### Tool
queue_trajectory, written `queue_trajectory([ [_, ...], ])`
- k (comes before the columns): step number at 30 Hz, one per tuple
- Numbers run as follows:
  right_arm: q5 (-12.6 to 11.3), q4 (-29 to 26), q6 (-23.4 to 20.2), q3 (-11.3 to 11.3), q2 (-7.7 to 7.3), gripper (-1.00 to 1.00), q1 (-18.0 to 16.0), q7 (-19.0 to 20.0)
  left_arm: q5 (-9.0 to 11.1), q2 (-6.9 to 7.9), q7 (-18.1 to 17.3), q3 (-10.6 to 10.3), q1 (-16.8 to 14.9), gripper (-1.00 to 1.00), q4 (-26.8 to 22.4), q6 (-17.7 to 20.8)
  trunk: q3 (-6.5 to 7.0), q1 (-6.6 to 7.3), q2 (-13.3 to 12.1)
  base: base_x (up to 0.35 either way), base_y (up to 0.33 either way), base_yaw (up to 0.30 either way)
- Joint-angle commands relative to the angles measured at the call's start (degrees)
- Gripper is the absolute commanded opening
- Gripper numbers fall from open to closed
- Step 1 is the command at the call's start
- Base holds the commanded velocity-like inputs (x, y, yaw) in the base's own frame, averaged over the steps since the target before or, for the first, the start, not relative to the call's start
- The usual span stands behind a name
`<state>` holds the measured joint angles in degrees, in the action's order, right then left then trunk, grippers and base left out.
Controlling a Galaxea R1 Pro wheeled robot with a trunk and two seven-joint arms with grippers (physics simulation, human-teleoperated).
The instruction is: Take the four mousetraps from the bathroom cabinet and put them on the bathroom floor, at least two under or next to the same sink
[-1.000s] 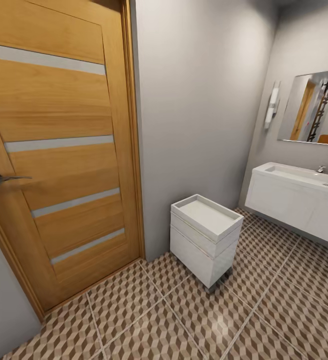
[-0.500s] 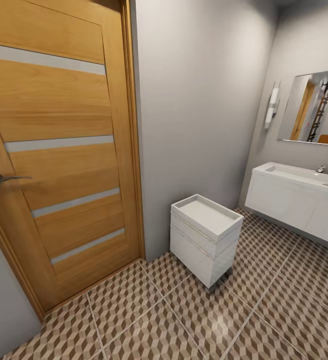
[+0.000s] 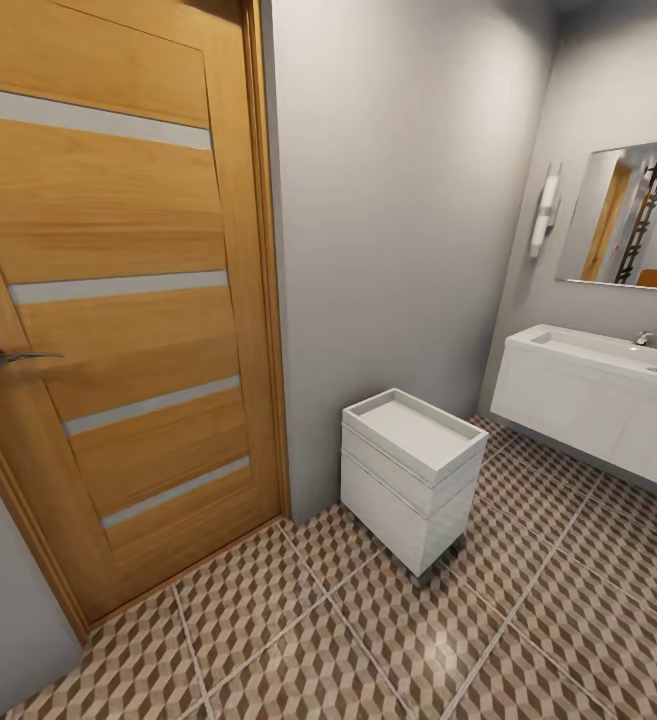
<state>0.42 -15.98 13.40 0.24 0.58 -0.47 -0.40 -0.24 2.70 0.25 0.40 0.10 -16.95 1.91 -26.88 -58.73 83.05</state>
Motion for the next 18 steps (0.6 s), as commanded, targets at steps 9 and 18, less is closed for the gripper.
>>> queue_trajectory([
  [9, 0.06, -22.99, 0.36, 0.13, -0.04, 1.0, -0.02, 0.01, -0.03, 0.3, -0.04, -0.02, -0.01, 1.0, -26.3, 2.27, -0.05, 0.0, 0.03, 0.0, 0.0, 0.0],
  [18, 0.02, -23.52, 2.63, 0.3, 0.02, 1.0, -0.04, 0.2, 0.02, 0.6, -0.04, -0.17, -0.01, 1.0, -24.62, -6.2, -0.05, 0.0, 0.03, 0.0, 0.0, 0.0],
])
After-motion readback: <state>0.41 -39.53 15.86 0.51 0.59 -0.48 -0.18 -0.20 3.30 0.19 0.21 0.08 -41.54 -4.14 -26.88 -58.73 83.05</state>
